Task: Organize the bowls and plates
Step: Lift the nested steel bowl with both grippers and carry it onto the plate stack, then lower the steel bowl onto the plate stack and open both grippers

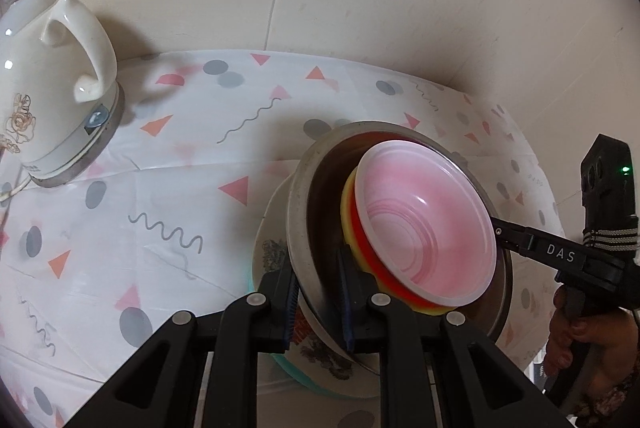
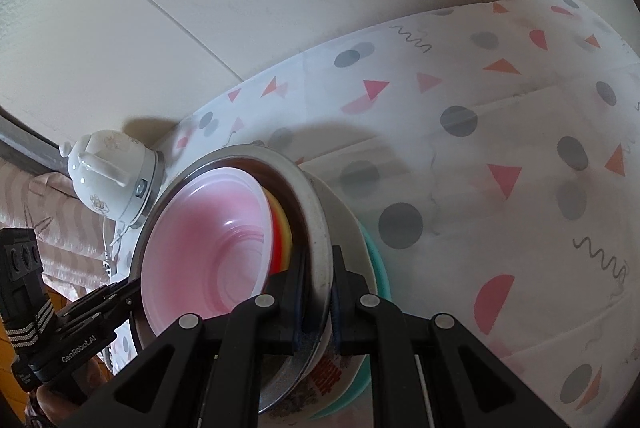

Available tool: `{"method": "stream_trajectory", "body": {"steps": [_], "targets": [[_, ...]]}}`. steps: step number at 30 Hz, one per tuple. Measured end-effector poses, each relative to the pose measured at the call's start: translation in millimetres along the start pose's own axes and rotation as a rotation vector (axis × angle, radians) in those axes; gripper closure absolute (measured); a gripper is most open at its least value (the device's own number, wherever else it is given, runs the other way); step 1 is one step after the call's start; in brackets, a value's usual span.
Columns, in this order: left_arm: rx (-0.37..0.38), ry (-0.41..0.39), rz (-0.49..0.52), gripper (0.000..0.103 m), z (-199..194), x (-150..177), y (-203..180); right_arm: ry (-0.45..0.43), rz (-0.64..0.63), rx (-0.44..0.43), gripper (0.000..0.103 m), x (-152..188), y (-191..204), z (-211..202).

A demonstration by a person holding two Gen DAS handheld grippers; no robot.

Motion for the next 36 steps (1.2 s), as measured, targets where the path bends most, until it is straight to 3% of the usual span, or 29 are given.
{"method": "stream_trajectory", "body": {"steps": [16, 26, 29, 33, 36], "targets": [[-0.045, 0.036, -0.032, 0.085, 13, 10, 1, 0.024, -0.021, 0.001, 0.091, -2, 1, 6], [-0.111, -0.011, -0.105, 0.084, -1, 12, 3, 0.080, -0.086, -0.023, 0.083, -4, 2, 7], [-0.101, -0.020, -0.095, 0.076, -8, 15, 7, 0.062, -0.073, -0.004, 0.077, 1, 1, 3], [-0.101, -0.021, -0.058, 0.057, -18, 22, 15, 0.004, 0.007, 0.021, 0.070, 13, 0, -7], [-0.100, -0.034, -0.035, 0.055, -25, 29, 19, -0.036, 0.050, 0.048, 0.068, 24, 2, -13]]}}
Point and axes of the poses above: each gripper's, at about its wrist camera, not at the fingertips, and z roughly the way its jaws point, y to its left, x to its underside, the point moved 2 cm from there along z, roughly the way its jaws point, and after that the axes turned 10 degrees about y, right-handed, at the moved point
